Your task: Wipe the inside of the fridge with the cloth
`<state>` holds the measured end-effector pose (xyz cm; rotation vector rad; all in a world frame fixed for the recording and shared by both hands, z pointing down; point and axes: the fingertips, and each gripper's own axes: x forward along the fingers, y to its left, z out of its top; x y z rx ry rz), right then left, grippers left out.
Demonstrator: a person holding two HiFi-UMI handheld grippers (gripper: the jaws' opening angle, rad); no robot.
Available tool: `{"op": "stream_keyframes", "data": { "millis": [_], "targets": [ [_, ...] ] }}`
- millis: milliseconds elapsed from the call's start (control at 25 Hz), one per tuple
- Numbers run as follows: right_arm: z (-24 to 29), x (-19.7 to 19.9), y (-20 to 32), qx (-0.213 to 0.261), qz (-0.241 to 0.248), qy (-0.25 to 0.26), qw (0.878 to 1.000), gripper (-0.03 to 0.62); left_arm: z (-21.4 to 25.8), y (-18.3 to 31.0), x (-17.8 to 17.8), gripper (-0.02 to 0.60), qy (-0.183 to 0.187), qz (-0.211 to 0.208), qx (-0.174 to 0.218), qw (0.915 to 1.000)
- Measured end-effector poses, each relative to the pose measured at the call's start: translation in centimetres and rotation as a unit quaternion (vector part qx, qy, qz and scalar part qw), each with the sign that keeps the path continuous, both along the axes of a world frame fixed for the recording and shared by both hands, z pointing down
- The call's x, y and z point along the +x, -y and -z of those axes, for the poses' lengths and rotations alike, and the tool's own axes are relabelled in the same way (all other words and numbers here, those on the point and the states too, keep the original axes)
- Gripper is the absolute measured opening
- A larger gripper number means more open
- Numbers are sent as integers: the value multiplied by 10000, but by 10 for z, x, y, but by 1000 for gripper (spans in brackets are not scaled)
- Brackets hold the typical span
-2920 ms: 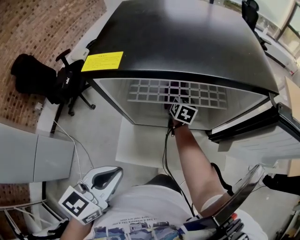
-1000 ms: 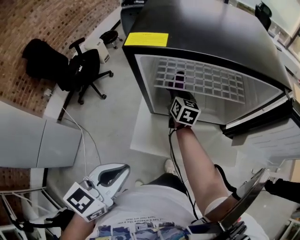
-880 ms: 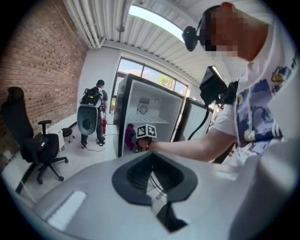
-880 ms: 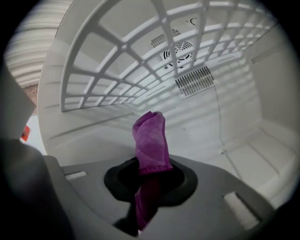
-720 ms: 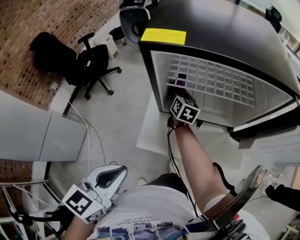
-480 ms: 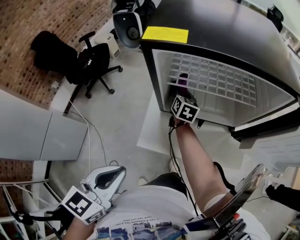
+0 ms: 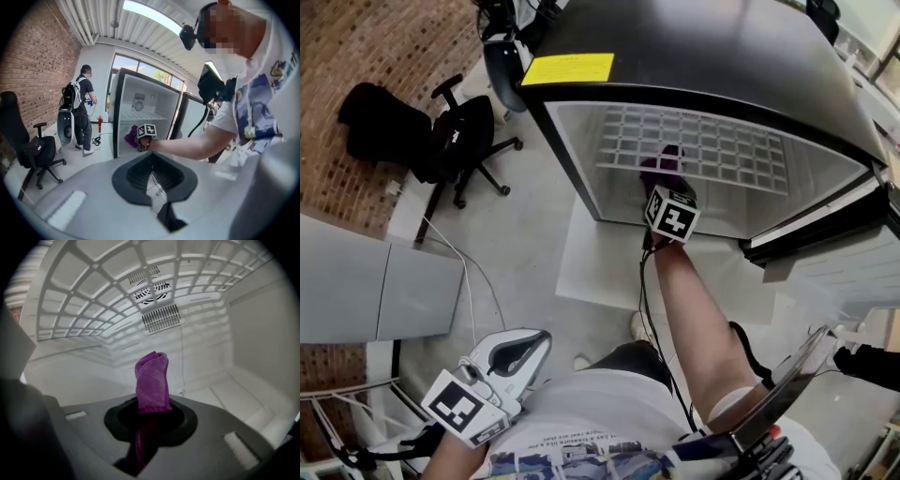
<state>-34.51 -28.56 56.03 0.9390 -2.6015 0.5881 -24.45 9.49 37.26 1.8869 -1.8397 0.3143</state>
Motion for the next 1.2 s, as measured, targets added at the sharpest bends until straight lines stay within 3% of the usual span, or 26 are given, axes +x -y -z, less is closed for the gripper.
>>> {"op": "stream_keyframes", "data": {
  "millis": [680, 1200],
  "targets": [
    [4, 126, 78, 374, -1057, -629, 9917, 52, -3, 62, 31, 6, -108, -992, 153, 9949],
    [26, 155, 82, 962, -1281, -947, 9825, 52, -2, 71, 37, 6, -130, -1221, 245, 9921]
  ]
}}
